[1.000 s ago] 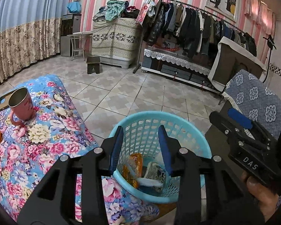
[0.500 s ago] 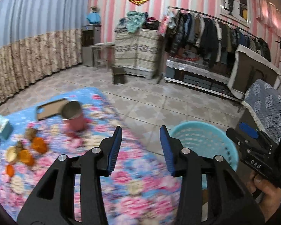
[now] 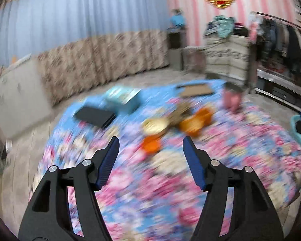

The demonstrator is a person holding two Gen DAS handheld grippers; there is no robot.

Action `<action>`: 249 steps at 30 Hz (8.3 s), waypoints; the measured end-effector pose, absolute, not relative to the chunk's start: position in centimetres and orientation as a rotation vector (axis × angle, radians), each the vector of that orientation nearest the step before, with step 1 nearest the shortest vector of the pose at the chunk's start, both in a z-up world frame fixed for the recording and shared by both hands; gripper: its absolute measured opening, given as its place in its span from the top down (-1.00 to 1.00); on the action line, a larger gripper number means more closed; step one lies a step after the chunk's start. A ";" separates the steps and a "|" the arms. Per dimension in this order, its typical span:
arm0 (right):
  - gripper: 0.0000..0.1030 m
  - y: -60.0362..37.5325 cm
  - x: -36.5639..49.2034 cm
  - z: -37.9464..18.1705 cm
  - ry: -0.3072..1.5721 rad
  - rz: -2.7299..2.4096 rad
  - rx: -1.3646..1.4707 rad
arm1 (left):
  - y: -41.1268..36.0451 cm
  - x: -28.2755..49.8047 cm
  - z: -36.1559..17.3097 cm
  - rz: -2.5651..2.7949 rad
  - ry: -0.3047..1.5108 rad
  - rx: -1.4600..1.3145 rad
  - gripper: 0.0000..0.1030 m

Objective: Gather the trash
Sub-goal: 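Move both open tools back over the bed, then grasp the orange cup with the left tool while the right tool grasps an orange peel half, then carry the orange cup and peel to the wastebasket and open both tools, then move both open tools back over the bed, then grasp the cream bowl with the left tool while the right tool grasps the brown crumpled cloth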

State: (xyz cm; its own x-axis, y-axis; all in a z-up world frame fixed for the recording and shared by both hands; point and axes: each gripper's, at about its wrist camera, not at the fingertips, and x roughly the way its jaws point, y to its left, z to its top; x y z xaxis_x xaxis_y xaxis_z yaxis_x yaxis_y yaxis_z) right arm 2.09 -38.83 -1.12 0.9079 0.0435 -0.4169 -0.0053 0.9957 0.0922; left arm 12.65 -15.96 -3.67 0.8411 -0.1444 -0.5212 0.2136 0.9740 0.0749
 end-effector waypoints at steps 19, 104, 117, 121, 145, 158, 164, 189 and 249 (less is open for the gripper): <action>-0.38 -33.6 11.7 -4.9 0.568 0.074 0.104 | -17.2 22.4 -10.5 -0.198 0.771 0.005 -0.28; 0.30 -41.8 -0.6 -0.3 0.496 0.052 0.127 | -23.7 6.6 0.5 -0.322 0.493 0.116 0.25; 0.30 -48.9 -3.0 1.2 0.453 -0.059 0.144 | -32.5 5.7 2.8 -0.481 0.468 0.176 0.25; 0.30 -51.6 -3.8 1.4 0.453 -0.124 0.110 | -35.8 5.3 3.3 -0.535 0.461 0.185 0.25; 0.29 -66.0 -10.3 2.4 0.451 -0.394 0.169 | -54.2 2.6 0.6 -0.822 0.552 0.196 0.25; -0.16 -67.6 -10.9 2.2 0.447 -0.437 0.167 | -57.0 2.4 0.2 -0.891 0.589 0.197 -0.30; -0.16 -67.4 -10.8 2.5 0.438 -0.439 0.168 | -55.3 2.9 0.8 -0.881 0.572 0.203 -0.30; -0.22 -50.0 -2.7 -0.1 0.475 -0.131 0.098 | -19.8 9.9 -0.1 -0.308 0.493 0.157 -0.50; -0.25 -27.5 23.7 -6.9 0.688 0.164 0.171 | -8.7 23.6 -7.0 -0.120 0.604 0.023 -0.49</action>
